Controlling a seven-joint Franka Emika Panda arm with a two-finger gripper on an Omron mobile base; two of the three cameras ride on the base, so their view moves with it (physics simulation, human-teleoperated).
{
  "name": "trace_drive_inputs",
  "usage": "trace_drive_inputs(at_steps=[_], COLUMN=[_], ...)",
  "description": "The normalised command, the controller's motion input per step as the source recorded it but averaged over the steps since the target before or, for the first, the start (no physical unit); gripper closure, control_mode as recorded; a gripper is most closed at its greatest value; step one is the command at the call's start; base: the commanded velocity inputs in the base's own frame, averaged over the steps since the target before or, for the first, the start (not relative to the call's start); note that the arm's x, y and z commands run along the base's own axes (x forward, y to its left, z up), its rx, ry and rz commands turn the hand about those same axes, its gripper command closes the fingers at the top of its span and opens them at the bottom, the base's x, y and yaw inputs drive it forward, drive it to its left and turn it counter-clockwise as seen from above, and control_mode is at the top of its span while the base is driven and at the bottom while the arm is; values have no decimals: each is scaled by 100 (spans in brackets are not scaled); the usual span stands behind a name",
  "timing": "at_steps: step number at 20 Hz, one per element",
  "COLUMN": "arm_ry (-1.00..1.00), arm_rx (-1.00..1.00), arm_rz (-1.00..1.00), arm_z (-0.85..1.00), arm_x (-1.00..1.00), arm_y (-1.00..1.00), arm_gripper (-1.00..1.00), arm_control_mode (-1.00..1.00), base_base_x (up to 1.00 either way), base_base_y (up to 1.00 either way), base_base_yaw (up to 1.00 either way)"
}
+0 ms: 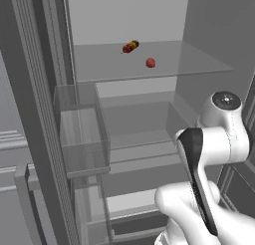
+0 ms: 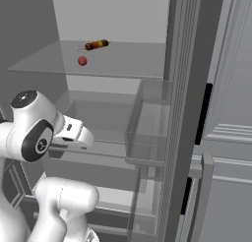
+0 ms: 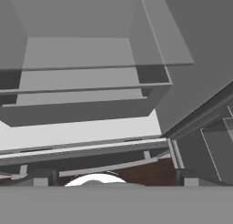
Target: Take the strawberry from the fridge and place it on top of the pancake, located on the dining counter.
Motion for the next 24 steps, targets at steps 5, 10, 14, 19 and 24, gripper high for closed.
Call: trace_drive_inputs(at_steps=[5, 10, 14, 19, 24], arm_ry=[0, -21, -32, -17, -27], arm_rx=[-1, -2, 0, 1, 18], arm_rz=[4, 20, 14, 18, 0], arm_z=[5, 50, 64, 86, 54], arm_x=[21, 16, 21, 9, 4], arm_y=[11, 42, 14, 15, 2], arm_gripper=[-100, -100, -100, -100, -100], arm_control_mode=[-100, -100, -100, -100, -100], base_base_x=[0, 0, 0, 0, 0], base_base_y=[0, 0, 0, 0, 0], base_base_yaw=[0, 0, 0, 0, 0])
